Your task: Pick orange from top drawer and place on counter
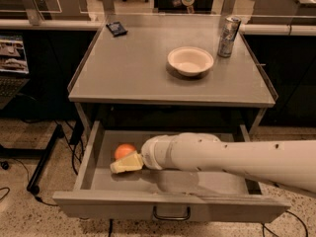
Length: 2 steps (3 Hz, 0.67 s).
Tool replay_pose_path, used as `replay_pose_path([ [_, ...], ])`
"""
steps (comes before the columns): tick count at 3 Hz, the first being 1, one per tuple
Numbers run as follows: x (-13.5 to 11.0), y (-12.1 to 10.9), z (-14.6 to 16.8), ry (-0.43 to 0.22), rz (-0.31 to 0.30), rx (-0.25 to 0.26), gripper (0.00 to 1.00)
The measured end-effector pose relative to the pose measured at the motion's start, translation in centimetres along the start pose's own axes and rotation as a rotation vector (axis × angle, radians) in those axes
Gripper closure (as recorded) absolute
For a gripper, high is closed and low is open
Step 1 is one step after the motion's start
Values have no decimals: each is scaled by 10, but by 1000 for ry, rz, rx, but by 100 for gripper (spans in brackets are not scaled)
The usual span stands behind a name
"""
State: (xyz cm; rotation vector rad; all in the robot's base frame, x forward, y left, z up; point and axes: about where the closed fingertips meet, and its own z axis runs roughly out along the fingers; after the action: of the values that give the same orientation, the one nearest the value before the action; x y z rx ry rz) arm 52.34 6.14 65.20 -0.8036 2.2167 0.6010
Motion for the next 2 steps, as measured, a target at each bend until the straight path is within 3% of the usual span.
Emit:
replay_pose_path([
  [1, 29, -13, 32, -1, 85, 82, 0],
  [2, 23, -6, 38, -10, 73, 70, 0],
])
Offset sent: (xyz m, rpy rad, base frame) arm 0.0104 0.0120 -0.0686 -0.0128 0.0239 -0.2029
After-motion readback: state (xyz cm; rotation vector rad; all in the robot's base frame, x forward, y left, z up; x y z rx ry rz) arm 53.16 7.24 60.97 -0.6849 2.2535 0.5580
